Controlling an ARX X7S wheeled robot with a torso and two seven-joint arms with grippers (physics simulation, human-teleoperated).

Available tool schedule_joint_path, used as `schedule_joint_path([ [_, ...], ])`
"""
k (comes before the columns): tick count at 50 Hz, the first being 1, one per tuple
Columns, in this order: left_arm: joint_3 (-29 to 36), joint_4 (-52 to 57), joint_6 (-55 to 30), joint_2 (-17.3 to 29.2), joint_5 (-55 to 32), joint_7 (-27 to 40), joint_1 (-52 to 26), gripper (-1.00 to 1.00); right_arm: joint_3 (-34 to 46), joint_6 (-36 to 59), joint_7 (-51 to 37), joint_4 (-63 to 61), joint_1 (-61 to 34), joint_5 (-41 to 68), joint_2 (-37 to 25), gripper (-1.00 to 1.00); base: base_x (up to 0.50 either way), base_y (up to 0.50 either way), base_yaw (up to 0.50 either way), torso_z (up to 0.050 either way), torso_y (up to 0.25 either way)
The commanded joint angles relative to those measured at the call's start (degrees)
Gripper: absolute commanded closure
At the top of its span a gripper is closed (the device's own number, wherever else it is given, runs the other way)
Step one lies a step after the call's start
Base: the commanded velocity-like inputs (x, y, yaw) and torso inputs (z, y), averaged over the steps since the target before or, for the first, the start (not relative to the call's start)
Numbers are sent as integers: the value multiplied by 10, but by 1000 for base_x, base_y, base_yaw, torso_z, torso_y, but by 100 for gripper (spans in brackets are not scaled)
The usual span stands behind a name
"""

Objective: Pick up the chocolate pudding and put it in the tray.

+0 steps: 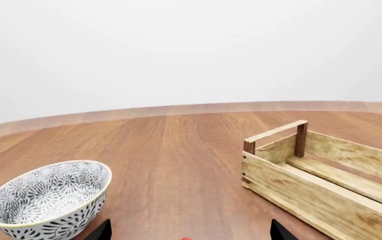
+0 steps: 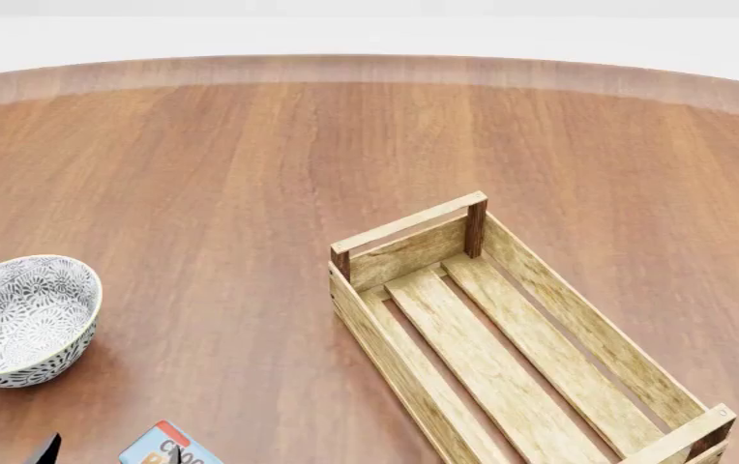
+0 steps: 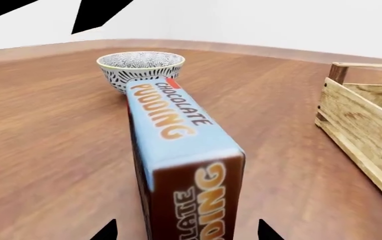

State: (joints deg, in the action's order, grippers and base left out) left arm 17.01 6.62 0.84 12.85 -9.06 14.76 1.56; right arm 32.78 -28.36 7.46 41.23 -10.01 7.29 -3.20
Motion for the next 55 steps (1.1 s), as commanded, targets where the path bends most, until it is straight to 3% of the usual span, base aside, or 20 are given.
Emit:
schedule_joint_path([
  [1, 2, 7, -2, 4, -4, 4, 1, -100, 5, -26, -5, 40, -22, 10, 12, -100, 0, 0, 0, 0, 0],
  [17, 15, -5, 2, 3, -1, 6, -4, -100, 37, -6, -19, 38, -44, 17, 14, -100, 0, 0, 0, 0, 0],
  [46, 25, -2, 1, 8, -5, 14, -6, -100, 115, -60, -36, 160, -104, 91, 29, -100, 0, 0, 0, 0, 0],
  [47, 26, 0, 1, 9, -4, 15, -4, -100, 118, -62, -38, 161, -105, 94, 29, 100, 0, 0, 0, 0, 0],
  [55, 26, 4, 2, 11, -7, 17, -3, -100, 135, -47, -55, 128, -105, 103, 13, 100, 0, 0, 0, 0, 0],
])
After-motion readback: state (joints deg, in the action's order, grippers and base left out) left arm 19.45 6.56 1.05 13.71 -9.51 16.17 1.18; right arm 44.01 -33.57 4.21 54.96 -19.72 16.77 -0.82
